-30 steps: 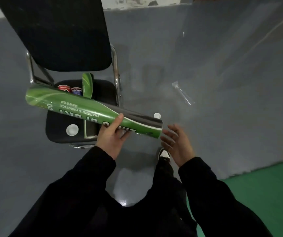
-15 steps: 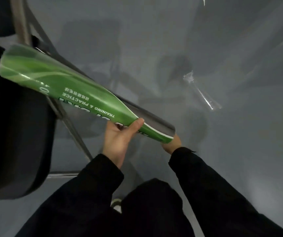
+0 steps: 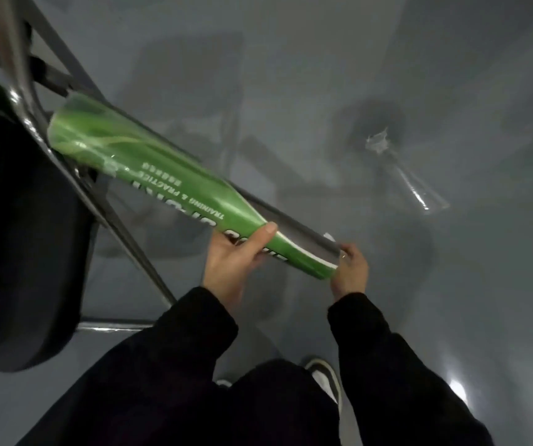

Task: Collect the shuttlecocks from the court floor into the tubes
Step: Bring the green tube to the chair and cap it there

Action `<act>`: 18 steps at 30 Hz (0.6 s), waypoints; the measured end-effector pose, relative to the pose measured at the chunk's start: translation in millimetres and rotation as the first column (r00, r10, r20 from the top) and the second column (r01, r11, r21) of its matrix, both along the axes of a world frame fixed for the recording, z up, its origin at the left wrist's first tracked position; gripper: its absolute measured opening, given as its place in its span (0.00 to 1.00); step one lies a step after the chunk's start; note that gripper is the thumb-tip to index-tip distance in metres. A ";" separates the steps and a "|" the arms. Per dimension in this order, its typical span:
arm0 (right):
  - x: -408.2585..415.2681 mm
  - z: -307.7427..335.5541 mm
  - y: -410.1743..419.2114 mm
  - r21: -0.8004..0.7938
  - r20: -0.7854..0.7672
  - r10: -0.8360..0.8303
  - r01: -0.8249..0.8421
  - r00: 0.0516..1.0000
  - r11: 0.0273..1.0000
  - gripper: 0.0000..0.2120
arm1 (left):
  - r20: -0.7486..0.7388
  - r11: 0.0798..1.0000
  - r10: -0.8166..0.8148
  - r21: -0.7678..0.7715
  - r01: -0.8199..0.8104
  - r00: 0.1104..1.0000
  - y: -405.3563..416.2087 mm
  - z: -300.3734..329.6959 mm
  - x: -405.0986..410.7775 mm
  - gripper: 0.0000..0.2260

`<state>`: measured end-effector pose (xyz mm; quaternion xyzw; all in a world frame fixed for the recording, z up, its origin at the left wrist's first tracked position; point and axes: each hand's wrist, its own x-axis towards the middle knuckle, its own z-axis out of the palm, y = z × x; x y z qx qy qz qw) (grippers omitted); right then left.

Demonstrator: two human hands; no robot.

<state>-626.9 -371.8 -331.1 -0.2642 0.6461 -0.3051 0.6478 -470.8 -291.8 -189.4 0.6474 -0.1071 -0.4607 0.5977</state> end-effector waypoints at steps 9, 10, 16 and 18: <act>-71.7 401.7 79.6 0.057 0.355 -0.143 0.131 0.924 0.990 0.06 | -0.405 0.973 0.223 0.149 -0.177 0.887 69.4 269.3 -6.2 0.20; -69.2 439.6 85.0 0.036 0.361 -0.101 0.095 0.927 0.995 0.06 | -0.445 0.973 0.228 0.147 -0.180 0.866 73.5 300.2 -6.8 0.31; -42.7 576.9 100.2 -0.178 0.332 0.125 -0.068 0.935 0.982 0.03 | -0.482 0.960 0.267 0.060 -0.272 0.835 88.3 443.3 -17.2 0.38; -23.8 610.1 100.3 -0.228 0.335 0.137 -0.061 0.932 0.972 0.07 | -0.480 0.941 0.312 0.034 -0.338 0.820 95.0 475.6 -14.9 0.31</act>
